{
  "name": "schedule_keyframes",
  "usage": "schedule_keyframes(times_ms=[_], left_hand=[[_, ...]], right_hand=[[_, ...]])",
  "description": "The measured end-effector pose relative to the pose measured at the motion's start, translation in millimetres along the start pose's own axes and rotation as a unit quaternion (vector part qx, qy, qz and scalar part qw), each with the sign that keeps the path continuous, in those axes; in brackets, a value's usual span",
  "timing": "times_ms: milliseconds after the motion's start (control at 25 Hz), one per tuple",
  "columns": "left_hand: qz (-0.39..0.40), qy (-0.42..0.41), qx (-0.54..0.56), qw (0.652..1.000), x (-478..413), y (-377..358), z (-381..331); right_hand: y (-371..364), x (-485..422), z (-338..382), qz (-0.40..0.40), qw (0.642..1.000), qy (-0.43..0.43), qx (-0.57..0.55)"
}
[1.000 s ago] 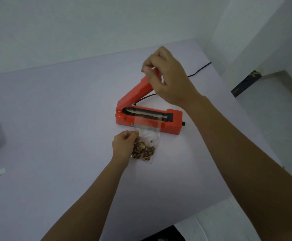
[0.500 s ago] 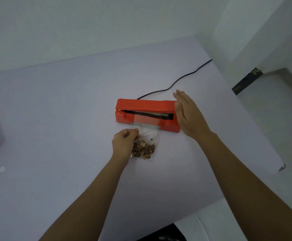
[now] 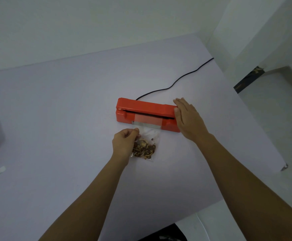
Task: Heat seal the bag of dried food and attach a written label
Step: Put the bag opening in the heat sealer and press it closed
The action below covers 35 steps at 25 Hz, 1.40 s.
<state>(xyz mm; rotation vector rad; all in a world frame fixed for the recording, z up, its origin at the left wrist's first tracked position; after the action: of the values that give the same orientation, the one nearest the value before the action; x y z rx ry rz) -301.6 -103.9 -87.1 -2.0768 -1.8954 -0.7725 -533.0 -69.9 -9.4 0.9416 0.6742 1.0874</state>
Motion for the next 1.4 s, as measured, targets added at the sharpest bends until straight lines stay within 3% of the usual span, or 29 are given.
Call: schedule_keyframes(times_ms=[360, 1400], left_hand=[[0.011, 0.011, -0.002, 1.000, -3.3, 0.0, 4.7], [0.023, 0.013, 0.003, 1.000, -3.4, -3.2, 2.1]], right_hand=[[-3.8, 0.5, -1.7, -0.016, 0.999, -0.005, 0.034], [-7.4, -0.8, -9.1, -0.022, 1.000, -0.012, -0.003]])
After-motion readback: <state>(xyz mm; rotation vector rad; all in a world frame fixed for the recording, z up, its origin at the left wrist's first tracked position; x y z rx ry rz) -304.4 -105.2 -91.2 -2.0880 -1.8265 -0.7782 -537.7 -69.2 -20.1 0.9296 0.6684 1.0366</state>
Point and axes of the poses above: each hand's wrist, its own x-axis away from the middle knuckle, its own y-axis out of the back of the hand, z = x × y, the point moved 10 cm from there along -x, towards the middle knuckle, and after that the axes turned 5 degrees about -z, right-handed, at the moved point
